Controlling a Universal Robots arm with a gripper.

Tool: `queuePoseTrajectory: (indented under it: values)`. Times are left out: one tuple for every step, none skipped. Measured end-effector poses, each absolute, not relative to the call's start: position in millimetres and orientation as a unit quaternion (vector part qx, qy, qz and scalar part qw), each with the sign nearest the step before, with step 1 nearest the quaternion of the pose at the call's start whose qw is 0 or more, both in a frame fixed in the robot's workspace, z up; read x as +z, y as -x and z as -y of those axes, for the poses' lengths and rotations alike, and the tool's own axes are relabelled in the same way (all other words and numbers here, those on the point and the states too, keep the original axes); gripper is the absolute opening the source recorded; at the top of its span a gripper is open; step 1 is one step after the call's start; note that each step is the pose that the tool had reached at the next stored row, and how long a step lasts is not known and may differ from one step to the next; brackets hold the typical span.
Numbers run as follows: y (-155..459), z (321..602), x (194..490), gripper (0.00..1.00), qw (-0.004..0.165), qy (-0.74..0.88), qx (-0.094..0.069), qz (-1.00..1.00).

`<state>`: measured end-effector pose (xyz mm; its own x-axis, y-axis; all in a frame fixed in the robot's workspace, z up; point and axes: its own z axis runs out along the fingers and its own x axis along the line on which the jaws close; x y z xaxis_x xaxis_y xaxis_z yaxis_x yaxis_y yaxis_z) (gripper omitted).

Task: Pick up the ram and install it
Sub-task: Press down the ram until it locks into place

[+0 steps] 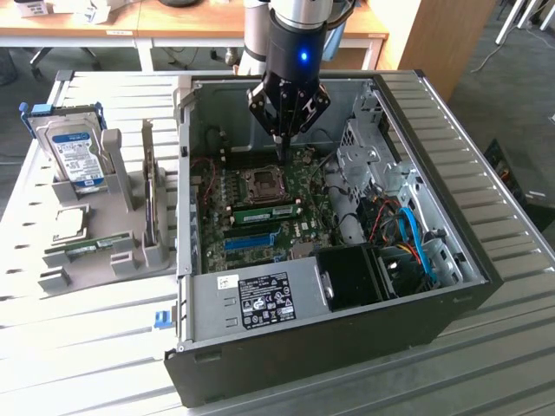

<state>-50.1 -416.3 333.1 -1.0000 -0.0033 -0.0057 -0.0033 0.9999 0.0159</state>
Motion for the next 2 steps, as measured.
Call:
queuePoseTrajectory:
  values:
    - [50.2,416.3,333.1,0.11,0.003,0.002,0.008,-1.0]
    - [50.1,416.3,333.1,0.11,0.003,0.002,0.008,-1.0]
